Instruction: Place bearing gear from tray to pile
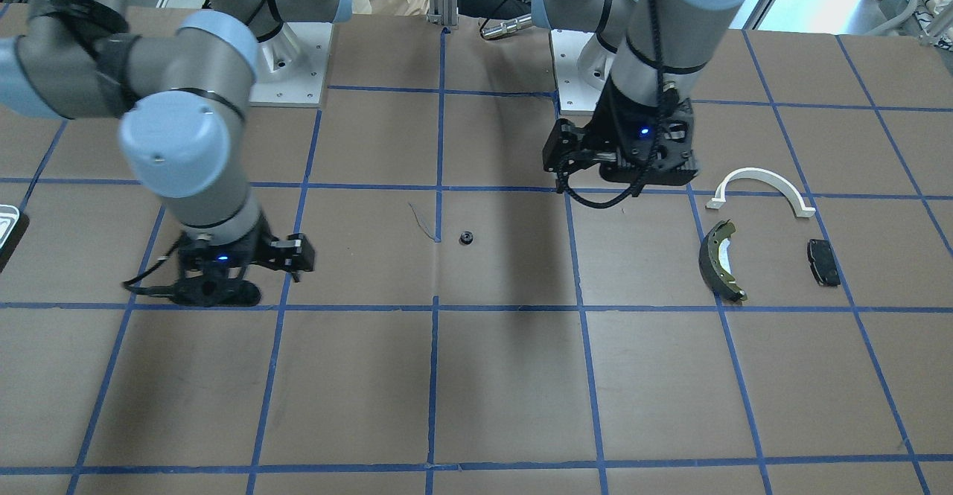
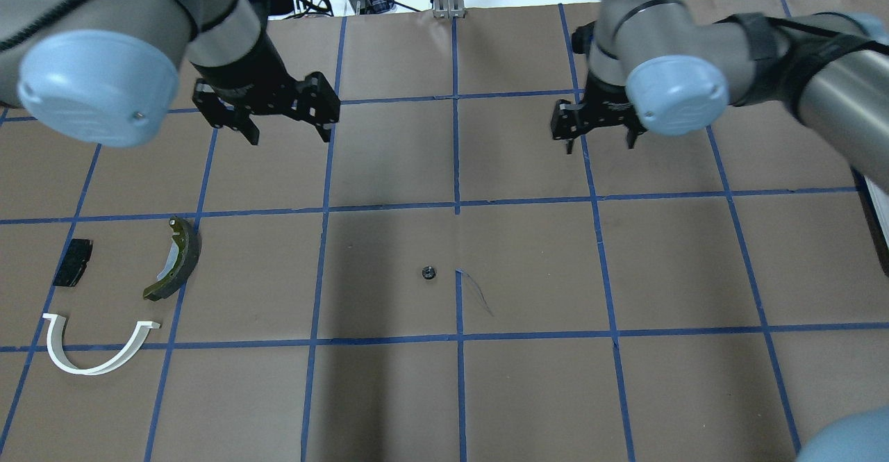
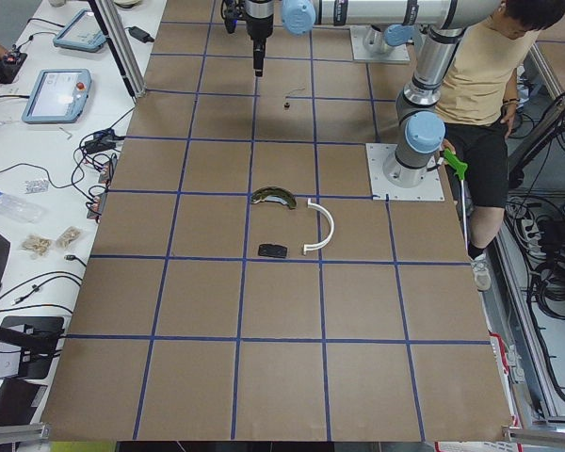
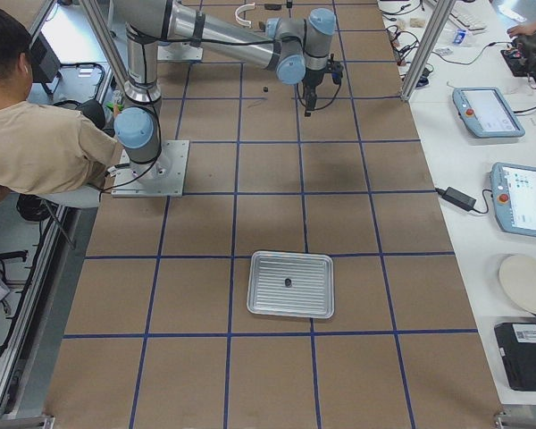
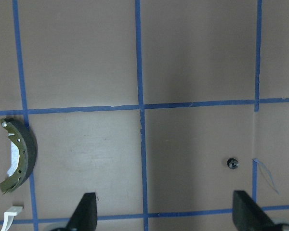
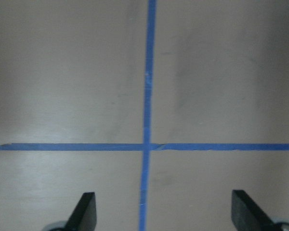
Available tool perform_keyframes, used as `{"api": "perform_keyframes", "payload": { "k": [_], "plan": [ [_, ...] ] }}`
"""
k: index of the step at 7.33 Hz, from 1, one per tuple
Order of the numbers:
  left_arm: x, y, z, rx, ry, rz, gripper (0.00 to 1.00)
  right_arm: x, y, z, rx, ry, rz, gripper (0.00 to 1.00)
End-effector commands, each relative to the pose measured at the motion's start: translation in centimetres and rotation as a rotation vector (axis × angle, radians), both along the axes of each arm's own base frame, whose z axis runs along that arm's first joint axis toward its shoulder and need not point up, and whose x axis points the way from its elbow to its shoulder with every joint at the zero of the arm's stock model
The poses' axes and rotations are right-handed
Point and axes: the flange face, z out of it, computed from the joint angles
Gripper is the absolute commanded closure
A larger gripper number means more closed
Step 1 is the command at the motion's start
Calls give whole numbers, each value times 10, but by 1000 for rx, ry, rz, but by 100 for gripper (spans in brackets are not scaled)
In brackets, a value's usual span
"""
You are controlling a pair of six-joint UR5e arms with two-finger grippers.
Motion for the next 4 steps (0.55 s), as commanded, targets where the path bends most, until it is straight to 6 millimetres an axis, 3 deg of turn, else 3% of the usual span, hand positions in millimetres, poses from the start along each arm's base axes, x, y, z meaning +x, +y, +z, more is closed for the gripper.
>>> {"api": "perform_keyframes", "payload": {
  "k": [1,2,3,4],
  "plan": [
    [-54,32,-91,67,-10,30,0,-174,-2,6,16,-6,124,0],
    [-55,41,-150,55,-6,95,0,-262,15,6,19,-9,164,1],
    [-54,53,-195,-3,13,111,0,-334,31,-6,6,-16,167,1],
    [-66,64,-219,-4,16,109,0,-388,44,-19,-12,6,208,1]
  ]
}}
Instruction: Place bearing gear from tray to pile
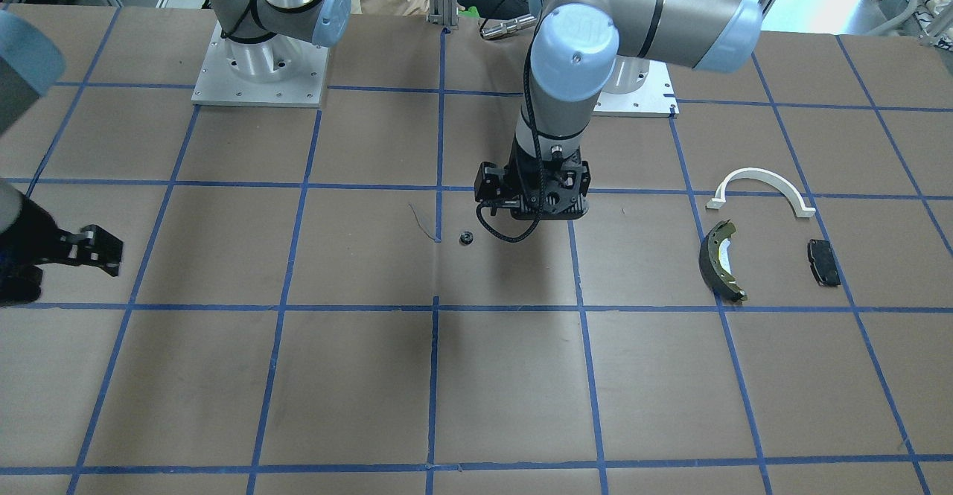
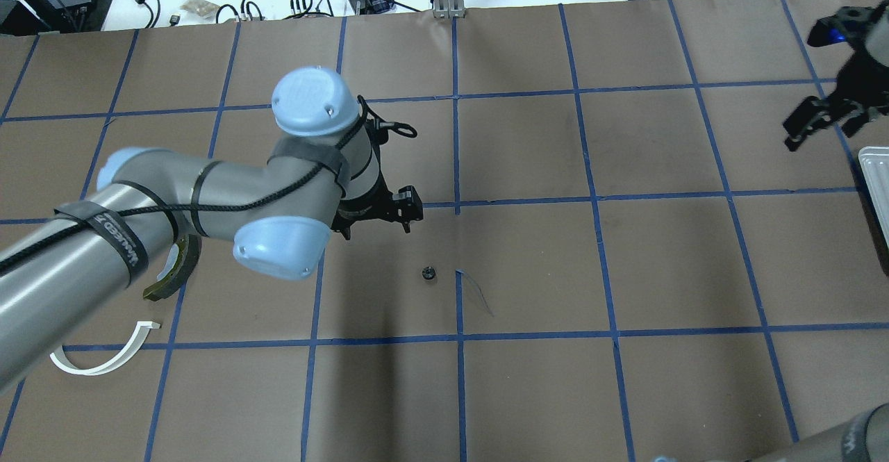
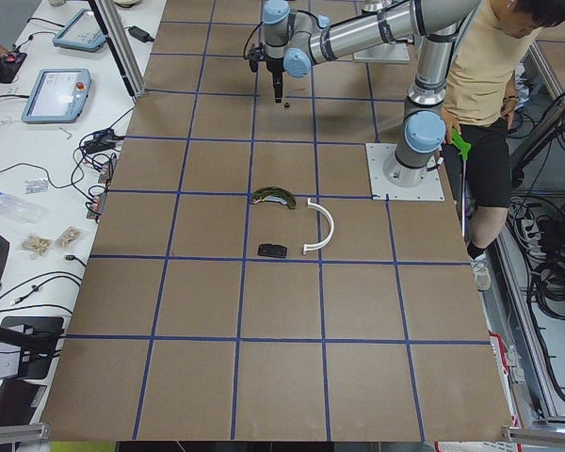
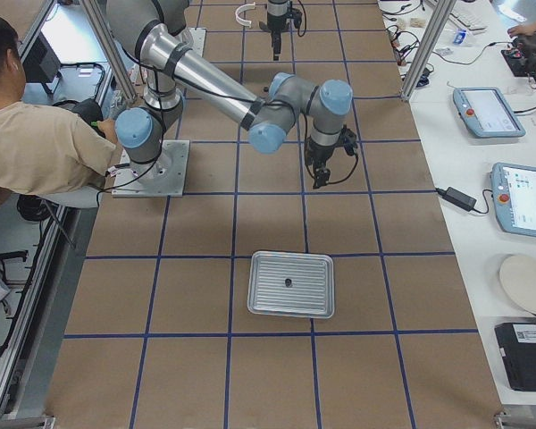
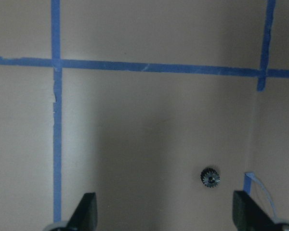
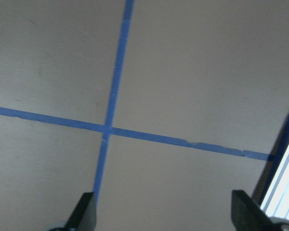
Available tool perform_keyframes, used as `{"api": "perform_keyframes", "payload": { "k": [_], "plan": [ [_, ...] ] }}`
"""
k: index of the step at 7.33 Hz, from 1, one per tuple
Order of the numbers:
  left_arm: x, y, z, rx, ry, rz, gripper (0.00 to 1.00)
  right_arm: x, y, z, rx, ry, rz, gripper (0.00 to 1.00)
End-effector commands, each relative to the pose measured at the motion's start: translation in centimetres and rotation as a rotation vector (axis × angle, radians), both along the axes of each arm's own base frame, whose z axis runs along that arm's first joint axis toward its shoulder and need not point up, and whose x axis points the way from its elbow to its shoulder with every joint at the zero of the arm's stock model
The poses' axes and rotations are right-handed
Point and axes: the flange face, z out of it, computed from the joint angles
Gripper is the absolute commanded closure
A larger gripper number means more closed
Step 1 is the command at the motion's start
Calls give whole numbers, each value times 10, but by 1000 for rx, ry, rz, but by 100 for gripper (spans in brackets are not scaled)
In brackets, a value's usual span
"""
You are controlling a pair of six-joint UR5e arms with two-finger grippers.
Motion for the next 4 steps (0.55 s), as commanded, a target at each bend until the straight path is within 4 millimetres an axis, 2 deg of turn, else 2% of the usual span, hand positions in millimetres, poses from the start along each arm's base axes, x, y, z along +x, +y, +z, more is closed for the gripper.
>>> {"api": "perform_keyframes", "payload": {
  "k": [1,2,3,4],
  "plan": [
    [-25,24,-53,1,1,-2,0,-140,49,-42,0,-15,2,1],
    [-27,24,-60,8,-2,-2,0,-173,60,-76,4,-43,-15,2],
    [-35,29,-63,12,-2,-8,0,-195,69,-95,4,-40,-8,4],
    [-46,36,-63,9,-1,-38,0,-211,82,-98,6,-38,-3,14]
  ]
}}
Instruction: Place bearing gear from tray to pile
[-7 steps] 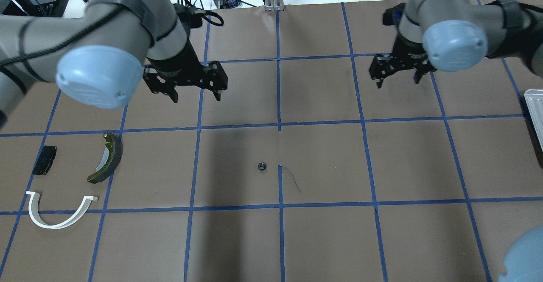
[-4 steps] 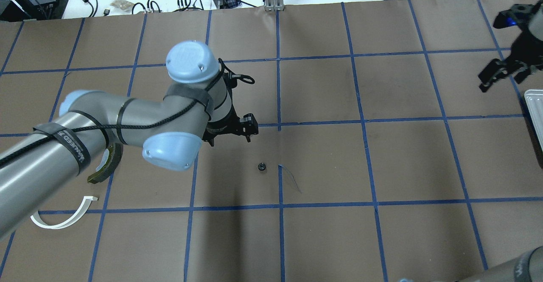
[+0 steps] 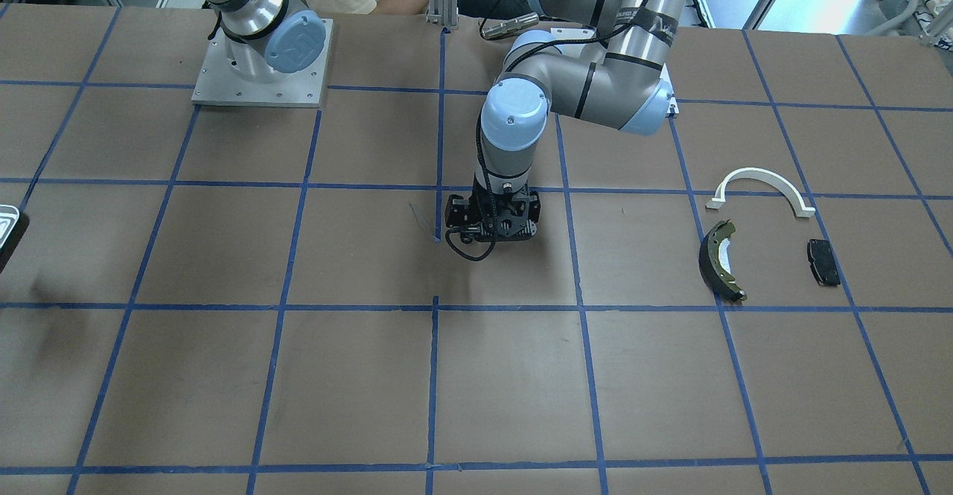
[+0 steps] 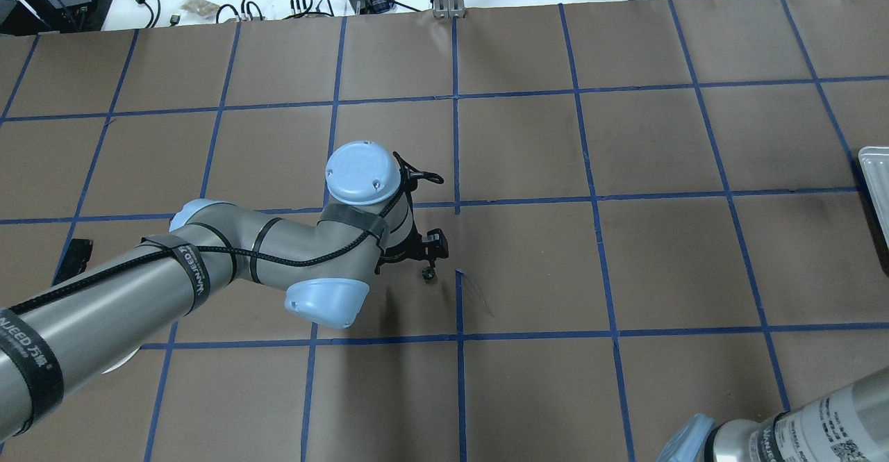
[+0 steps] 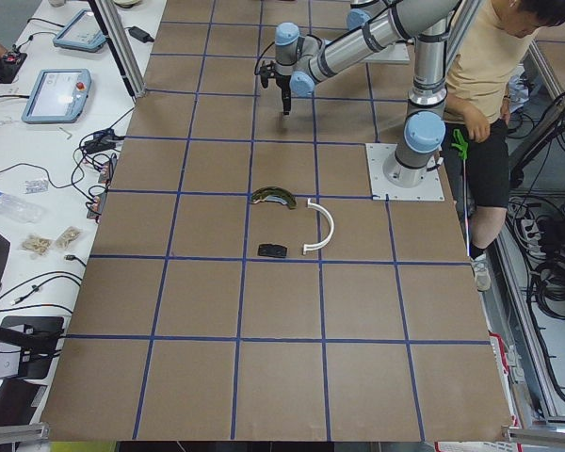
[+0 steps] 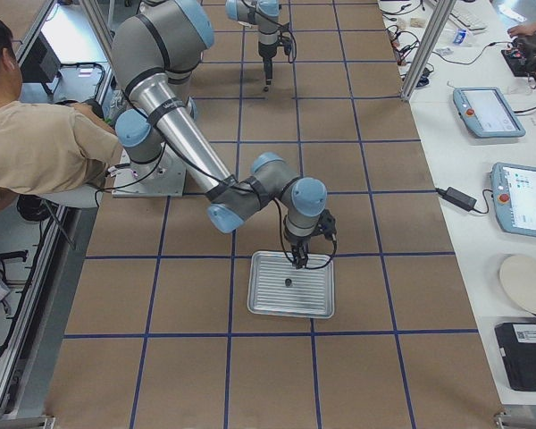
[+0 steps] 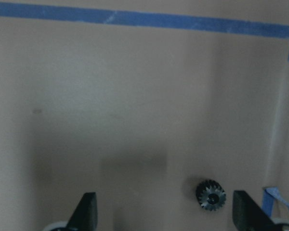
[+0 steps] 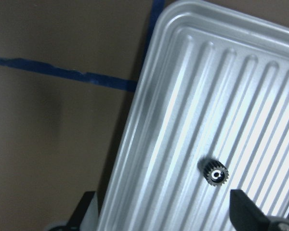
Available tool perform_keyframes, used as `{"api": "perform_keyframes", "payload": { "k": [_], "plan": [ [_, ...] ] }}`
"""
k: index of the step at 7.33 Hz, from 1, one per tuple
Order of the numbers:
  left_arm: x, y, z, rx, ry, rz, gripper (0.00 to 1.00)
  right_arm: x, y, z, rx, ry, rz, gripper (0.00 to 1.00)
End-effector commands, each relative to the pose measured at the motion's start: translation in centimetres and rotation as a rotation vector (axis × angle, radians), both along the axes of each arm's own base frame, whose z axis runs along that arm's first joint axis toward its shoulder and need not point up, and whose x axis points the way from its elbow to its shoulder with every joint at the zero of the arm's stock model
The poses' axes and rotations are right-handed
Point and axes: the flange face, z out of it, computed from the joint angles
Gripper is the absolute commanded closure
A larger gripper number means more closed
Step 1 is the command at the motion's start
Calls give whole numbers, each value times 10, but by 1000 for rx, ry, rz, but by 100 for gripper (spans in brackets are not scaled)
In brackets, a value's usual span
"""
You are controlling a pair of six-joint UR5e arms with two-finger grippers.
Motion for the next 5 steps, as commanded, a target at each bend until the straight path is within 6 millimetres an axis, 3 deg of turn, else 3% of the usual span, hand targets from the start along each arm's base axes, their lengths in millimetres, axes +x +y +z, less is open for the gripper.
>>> {"api": "perform_keyframes", "payload": {
  "k": [1,3,5],
  "plan": [
    [-15,9,-2,-7,2,-38,0,-32,18,-15,-1,14,3,18],
    [-15,8,-9,3,-2,-37,0,-42,10,-42,-28,37,36,22],
    [-16,9,-16,16,-6,-23,0,-44,8,-52,-22,26,33,23]
  ]
}}
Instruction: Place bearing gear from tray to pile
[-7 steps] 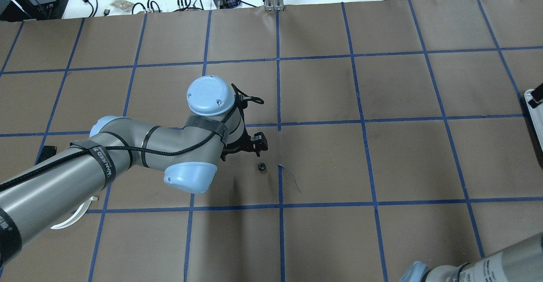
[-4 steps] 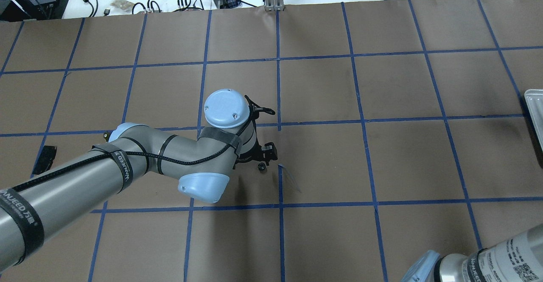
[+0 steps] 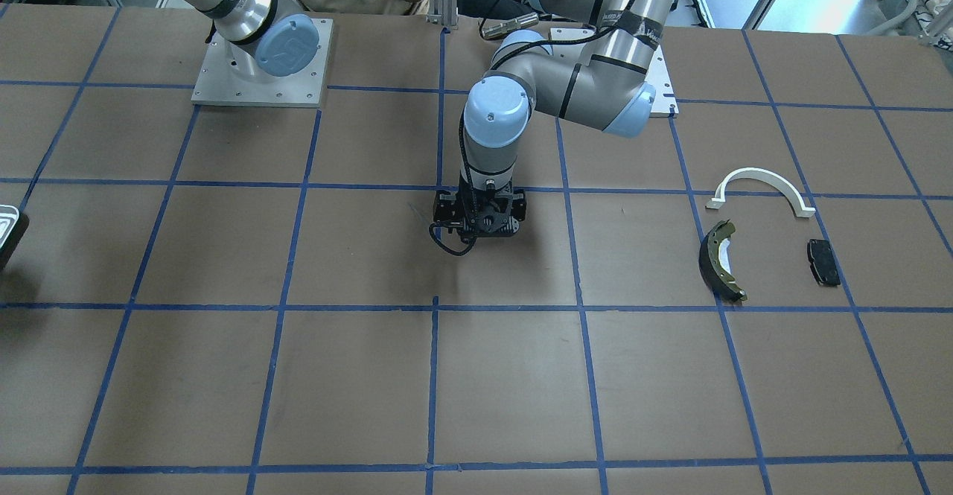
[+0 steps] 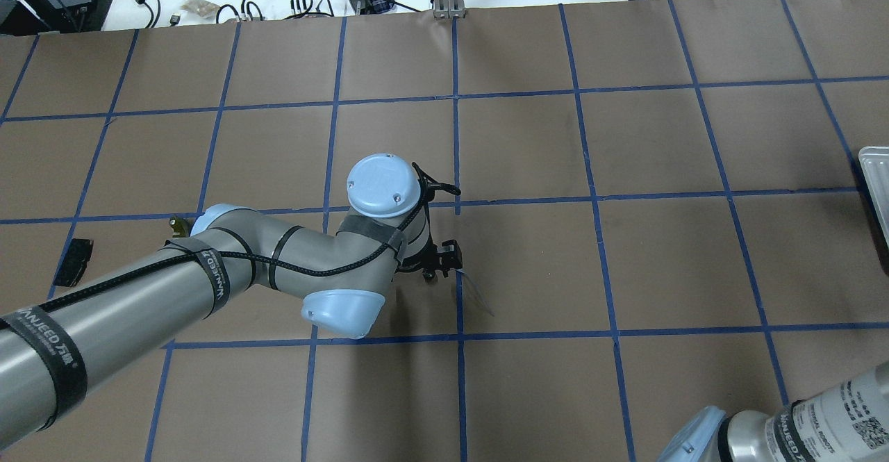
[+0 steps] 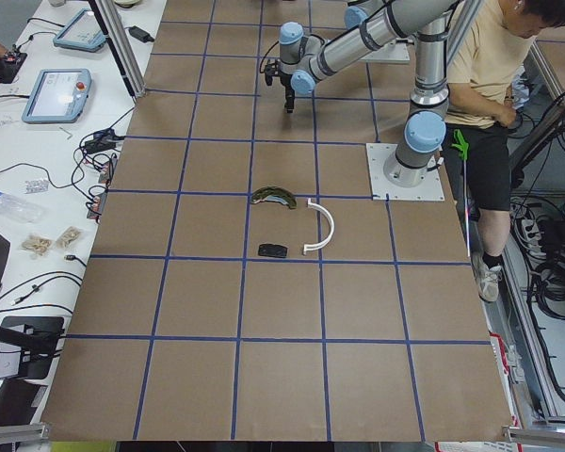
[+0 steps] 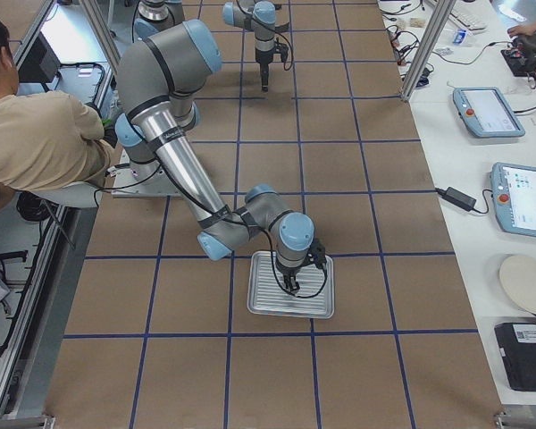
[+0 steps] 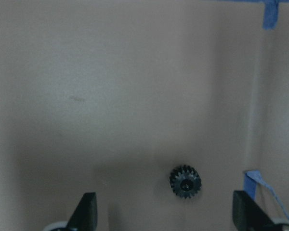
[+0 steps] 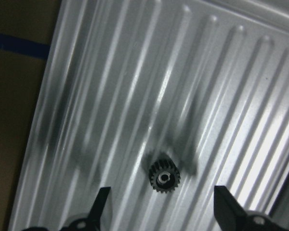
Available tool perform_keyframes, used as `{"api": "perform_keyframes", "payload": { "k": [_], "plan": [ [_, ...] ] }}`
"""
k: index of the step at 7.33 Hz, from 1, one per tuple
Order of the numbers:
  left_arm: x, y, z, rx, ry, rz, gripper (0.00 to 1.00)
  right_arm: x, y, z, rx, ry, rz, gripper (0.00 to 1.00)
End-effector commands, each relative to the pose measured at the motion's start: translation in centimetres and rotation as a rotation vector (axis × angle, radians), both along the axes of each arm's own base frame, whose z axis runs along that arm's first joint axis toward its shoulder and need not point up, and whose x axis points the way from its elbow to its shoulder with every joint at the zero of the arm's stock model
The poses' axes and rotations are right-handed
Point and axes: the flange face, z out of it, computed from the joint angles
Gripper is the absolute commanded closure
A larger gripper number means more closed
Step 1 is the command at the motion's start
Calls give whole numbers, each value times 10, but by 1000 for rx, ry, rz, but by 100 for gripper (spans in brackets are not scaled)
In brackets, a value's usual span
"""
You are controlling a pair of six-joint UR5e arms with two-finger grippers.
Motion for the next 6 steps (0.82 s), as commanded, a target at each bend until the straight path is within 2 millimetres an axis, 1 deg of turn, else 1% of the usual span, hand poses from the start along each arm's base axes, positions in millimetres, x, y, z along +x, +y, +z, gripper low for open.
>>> {"api": "perform_keyframes", "payload": {
  "k": [1,2,3,4,5,6],
  "plan": [
    [0,-2,-6,5,-3,12,0,-1,-1,-7,0,-4,-10,23],
    [0,-2,-6,3,-2,11,8,1,1,-9,3,-8,-1,32],
    [-1,-1,-12,14,-7,9,31,0,0,-7,-4,0,-1,41],
    [-1,-2,-13,13,-6,11,79,-1,-1,-10,-8,3,-1,47],
    [-1,-3,-12,8,-5,15,100,-2,-2,-9,-9,5,1,57],
    [-1,-3,-11,5,-5,14,100,-1,-1,-11,-7,2,-2,62]
  ]
}}
